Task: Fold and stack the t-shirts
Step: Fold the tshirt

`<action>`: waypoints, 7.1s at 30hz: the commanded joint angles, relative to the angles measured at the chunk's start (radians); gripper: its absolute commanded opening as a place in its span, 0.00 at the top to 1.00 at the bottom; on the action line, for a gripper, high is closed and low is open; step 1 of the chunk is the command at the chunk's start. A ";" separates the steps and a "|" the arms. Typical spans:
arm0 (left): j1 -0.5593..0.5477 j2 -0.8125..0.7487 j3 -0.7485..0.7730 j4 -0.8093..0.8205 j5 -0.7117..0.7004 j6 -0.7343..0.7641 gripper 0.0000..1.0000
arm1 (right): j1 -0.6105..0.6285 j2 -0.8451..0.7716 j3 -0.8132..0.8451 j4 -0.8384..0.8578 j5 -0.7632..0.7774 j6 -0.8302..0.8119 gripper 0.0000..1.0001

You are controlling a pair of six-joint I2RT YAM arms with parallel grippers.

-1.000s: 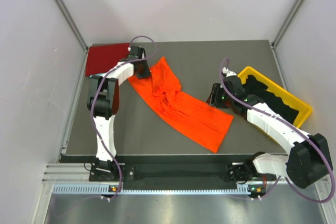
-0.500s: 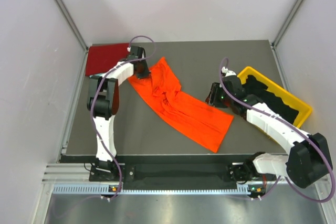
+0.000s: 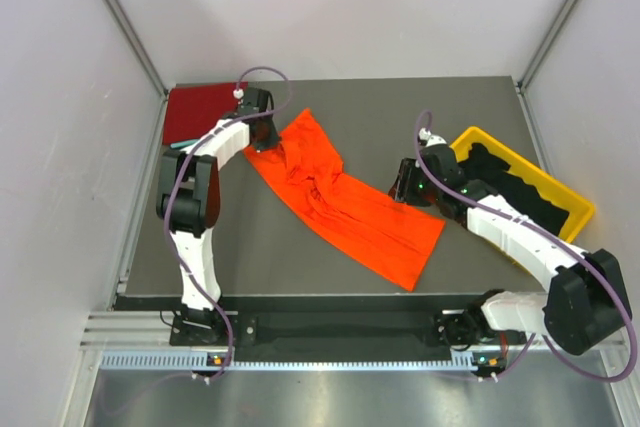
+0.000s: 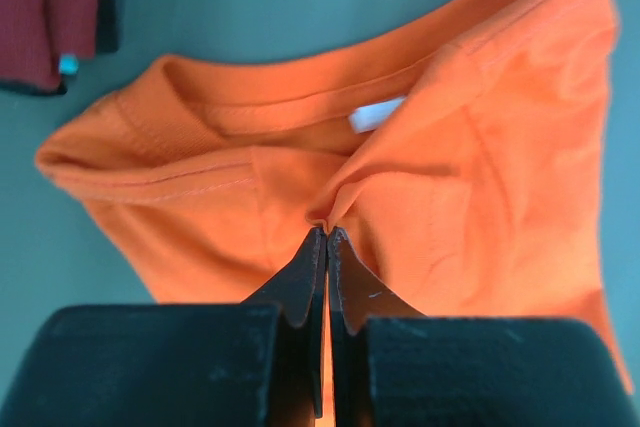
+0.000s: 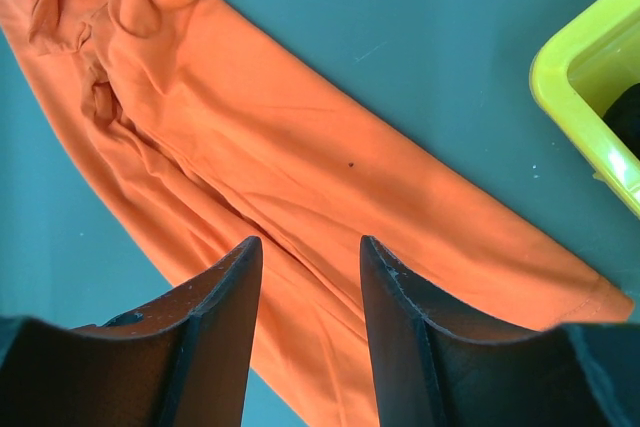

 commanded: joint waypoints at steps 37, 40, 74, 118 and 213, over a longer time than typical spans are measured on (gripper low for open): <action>0.010 -0.219 -0.149 -0.097 -0.165 0.039 0.60 | 0.035 0.171 0.198 0.059 -0.058 -0.045 0.54; 0.010 -0.241 -0.225 -0.048 -0.157 0.007 0.62 | 0.036 0.173 0.197 0.055 -0.059 -0.048 0.54; 0.010 0.056 -0.158 0.306 0.034 -0.079 1.00 | 0.036 0.171 0.181 0.068 0.007 -0.047 0.54; -0.286 -0.768 -0.800 0.154 0.220 -0.250 0.58 | -0.019 0.026 0.077 -0.195 -0.065 -0.113 0.61; -0.685 -1.025 -1.128 0.107 0.202 -0.416 0.71 | 0.644 0.222 0.022 -0.048 0.218 0.375 0.70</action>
